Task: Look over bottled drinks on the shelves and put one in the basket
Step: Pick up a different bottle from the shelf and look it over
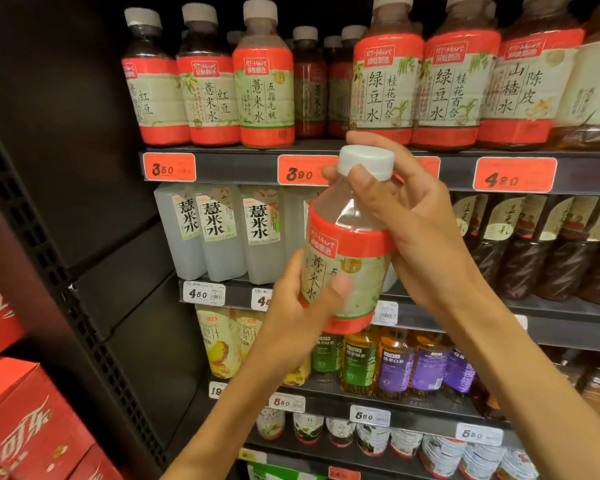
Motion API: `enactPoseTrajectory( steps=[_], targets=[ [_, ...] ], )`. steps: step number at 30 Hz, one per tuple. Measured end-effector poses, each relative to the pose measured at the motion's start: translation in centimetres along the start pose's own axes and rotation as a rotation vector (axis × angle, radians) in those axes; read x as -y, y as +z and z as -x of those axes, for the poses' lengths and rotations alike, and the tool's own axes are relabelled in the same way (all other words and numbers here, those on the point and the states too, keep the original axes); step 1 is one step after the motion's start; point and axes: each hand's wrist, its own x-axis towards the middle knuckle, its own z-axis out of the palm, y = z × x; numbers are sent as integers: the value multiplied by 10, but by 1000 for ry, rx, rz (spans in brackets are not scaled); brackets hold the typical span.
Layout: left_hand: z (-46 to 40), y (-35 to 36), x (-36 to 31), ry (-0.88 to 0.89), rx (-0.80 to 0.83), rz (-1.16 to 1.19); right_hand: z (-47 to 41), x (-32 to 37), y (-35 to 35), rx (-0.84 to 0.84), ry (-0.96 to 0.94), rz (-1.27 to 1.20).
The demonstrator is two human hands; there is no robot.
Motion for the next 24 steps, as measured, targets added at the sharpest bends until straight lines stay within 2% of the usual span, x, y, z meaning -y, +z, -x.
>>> enactPoseTrajectory(
  steps=[4, 7, 10, 15, 21, 24],
  targets=[
    [-3, 0, 13, 123, -38, -167, 4, 1, -6, 202, -133, 64],
    [-8, -4, 19, 239, -56, -218, 9, 6, -15, 352, -134, 139],
    [-18, -10, 19, 273, -74, -232, 10, 10, -22, 436, -109, 178],
    [-21, -11, 11, 293, -32, -241, 5, 9, -27, 415, -130, 173],
    [-15, -9, 2, 130, 254, -126, -9, 5, -29, 342, -65, 90],
    [-15, -4, 6, 32, 279, -6, -14, 0, -29, 277, 9, 70]
  ],
)
